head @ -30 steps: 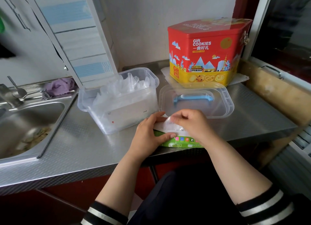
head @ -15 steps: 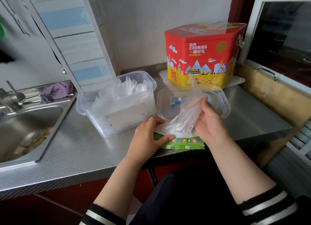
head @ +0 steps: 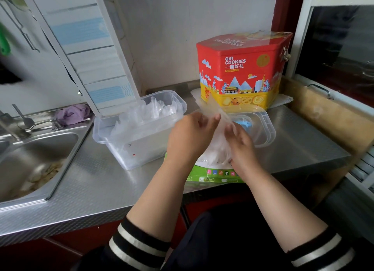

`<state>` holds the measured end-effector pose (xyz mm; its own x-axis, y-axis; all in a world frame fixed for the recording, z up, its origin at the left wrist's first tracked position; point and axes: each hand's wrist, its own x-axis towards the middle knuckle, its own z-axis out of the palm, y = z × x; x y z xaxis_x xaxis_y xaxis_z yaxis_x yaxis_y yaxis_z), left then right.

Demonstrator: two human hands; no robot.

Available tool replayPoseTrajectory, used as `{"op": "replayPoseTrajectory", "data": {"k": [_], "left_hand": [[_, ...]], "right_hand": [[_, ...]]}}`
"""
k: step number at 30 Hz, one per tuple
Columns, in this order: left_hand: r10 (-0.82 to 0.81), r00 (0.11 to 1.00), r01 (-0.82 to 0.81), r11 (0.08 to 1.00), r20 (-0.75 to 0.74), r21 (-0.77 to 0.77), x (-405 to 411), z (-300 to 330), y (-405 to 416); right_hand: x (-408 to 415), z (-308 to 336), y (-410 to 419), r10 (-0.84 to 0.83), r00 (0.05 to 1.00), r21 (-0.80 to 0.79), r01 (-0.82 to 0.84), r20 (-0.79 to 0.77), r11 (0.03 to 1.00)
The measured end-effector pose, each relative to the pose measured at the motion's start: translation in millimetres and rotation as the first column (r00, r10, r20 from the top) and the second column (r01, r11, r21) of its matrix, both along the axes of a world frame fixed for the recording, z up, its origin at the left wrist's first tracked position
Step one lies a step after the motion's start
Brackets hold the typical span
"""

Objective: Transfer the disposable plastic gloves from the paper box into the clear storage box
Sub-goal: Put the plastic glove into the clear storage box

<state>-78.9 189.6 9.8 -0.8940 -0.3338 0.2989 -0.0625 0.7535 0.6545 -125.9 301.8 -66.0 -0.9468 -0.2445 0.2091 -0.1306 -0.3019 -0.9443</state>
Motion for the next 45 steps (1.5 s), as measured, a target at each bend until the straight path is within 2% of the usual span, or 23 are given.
{"op": "replayPoseTrajectory", "data": {"k": [4,8,14,17,20,23,26,28,30,33,36,38,41,45], "left_hand": [[0.114,0.992,-0.121,0.978,-0.047,-0.171,-12.6,11.1,6.1],[0.096,0.995,-0.100,0.939,-0.028,-0.329,-19.0,12.3,11.6],[-0.099,0.994,0.088,0.977,-0.050,-0.193,-26.1,30.8,-8.0],[-0.135,0.990,0.121,0.952,-0.032,-0.280,-28.3,60.7,-29.1],[-0.184,0.978,0.142,0.929,-0.094,-0.342,-29.4,98.8,-43.7],[-0.179,0.947,0.118,0.966,-0.266,-0.230,-29.9,140.7,-59.2],[-0.008,0.912,-0.011,0.999,-0.410,-0.044,-32.4,160.5,-88.7],[0.146,0.908,-0.120,0.989,-0.393,0.089,-33.5,152.0,-113.9],[0.248,0.918,-0.200,0.963,-0.310,0.180,-33.5,131.9,-139.5],[0.374,0.911,-0.334,0.916,-0.174,0.221,-31.9,95.2,-170.1],[0.470,0.881,-0.464,0.880,-0.049,0.099,-25.8,61.8,-187.6],[0.508,0.861,-0.503,0.855,0.010,-0.122,-19.4,48.5,-190.5],[0.513,0.859,-0.470,0.784,-0.005,-0.406,-15.4,42.1,-183.4],[0.573,0.814,-0.419,0.689,0.092,-0.592,-17.1,39.4,-181.2]], "right_hand": [[1.7,2.4,-0.6,0.001,1.000,0.113,-0.004,0.020,0.994],[2.5,4.9,-1.3,0.009,1.000,0.143,-0.012,0.020,0.990],[2.6,4.4,-5.4,0.005,1.000,0.233,-0.003,-0.006,0.972],[0.4,2.6,-8.1,0.023,0.999,0.278,-0.015,-0.023,0.961],[0.2,1.3,-9.2,0.042,0.999,0.354,-0.030,-0.026,0.935],[-1.6,-1.8,-9.9,0.079,0.996,0.409,-0.059,-0.032,0.911],[-4.3,-4.6,-10.0,0.063,0.998,0.385,-0.048,-0.027,0.922],[-5.0,-4.9,-9.6,0.064,0.998,0.368,-0.050,-0.027,0.928],[-4.4,-4.2,-10.8,0.073,0.997,0.357,-0.057,-0.033,0.932],[-5.4,-5.7,-11.8,0.060,0.997,0.352,-0.039,-0.050,0.935],[-6.2,-6.6,-13.0,0.055,0.996,0.353,-0.029,-0.065,0.935],[-6.5,-6.4,-14.5,0.053,0.996,0.347,-0.025,-0.072,0.938],[-7.4,-6.9,-14.7,0.051,0.995,0.345,-0.021,-0.080,0.938],[-7.6,-8.8,-14.5,0.050,0.995,0.345,-0.017,-0.088,0.938]]}}
